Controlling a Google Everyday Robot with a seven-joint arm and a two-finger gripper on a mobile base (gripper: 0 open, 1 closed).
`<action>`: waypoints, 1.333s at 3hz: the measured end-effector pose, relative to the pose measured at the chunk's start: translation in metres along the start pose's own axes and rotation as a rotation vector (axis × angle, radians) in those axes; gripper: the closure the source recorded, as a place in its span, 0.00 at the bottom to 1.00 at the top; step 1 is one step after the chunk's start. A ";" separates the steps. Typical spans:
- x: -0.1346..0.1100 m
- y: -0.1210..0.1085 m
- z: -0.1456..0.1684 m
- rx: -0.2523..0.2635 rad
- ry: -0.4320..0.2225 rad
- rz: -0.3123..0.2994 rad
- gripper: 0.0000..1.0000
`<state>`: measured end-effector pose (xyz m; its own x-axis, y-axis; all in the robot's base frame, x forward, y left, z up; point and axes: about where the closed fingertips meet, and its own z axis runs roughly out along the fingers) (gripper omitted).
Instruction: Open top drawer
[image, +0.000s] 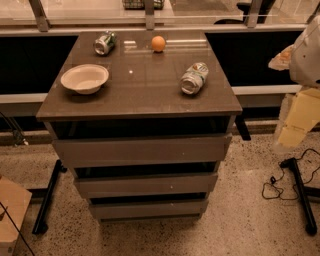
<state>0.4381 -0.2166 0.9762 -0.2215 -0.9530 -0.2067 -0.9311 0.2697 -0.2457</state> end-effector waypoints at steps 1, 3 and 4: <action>0.000 0.000 0.000 0.000 0.000 0.000 0.00; -0.026 0.011 0.046 0.038 -0.157 0.034 0.00; -0.038 0.011 0.073 0.008 -0.244 0.052 0.00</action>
Offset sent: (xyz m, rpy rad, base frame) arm -0.0042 0.0297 -0.0303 0.0804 -0.0819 0.0103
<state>0.4574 -0.1675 0.9123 -0.1917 -0.8765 -0.4415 -0.9176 0.3196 -0.2362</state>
